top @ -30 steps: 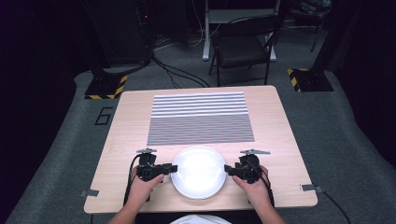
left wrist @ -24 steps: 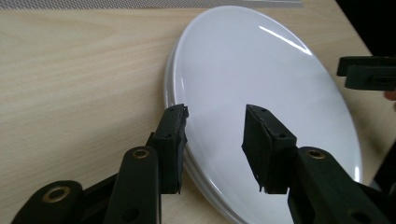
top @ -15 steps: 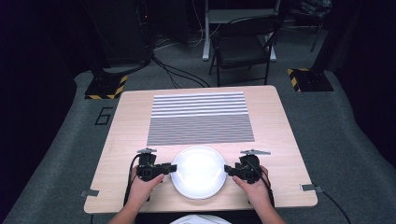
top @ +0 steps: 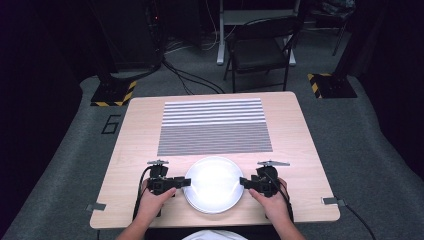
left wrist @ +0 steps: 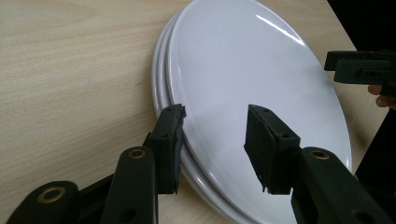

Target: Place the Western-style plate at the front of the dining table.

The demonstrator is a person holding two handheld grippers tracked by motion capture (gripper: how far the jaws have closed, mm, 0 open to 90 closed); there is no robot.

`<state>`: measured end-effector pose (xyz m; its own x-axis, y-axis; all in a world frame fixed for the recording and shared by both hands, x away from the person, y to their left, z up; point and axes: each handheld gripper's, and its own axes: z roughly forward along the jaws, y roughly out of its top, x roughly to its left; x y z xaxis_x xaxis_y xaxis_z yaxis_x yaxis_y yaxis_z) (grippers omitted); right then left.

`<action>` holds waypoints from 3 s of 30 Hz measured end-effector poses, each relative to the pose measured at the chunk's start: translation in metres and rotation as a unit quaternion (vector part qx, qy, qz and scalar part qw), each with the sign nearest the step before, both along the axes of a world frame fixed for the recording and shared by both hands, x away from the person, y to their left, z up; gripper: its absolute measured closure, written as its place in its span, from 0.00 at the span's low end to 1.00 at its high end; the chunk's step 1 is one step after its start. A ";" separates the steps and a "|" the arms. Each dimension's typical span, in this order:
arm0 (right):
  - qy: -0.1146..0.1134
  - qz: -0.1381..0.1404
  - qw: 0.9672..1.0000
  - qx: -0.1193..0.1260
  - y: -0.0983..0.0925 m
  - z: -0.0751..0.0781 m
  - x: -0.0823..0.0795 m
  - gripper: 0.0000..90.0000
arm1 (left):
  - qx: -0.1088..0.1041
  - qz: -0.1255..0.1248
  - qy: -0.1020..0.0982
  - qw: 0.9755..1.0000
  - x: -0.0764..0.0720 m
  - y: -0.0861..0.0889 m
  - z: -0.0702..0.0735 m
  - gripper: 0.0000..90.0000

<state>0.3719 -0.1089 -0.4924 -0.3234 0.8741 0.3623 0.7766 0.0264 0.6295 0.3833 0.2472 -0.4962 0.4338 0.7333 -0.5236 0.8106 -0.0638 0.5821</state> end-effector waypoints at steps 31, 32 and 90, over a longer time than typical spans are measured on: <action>0.056 0.006 0.998 0.000 0.011 -0.008 -0.008 0.49 | 0.023 -0.010 0.004 1.000 -0.003 -0.031 -0.005 0.58; 0.056 0.006 0.998 0.000 0.011 -0.008 -0.008 0.49 | 0.023 -0.010 0.004 1.000 -0.003 -0.031 -0.005 0.57; 0.008 -0.084 0.995 -0.055 -0.021 0.006 -0.021 0.51 | 0.034 -0.017 -0.022 0.999 0.011 -0.076 -0.009 0.53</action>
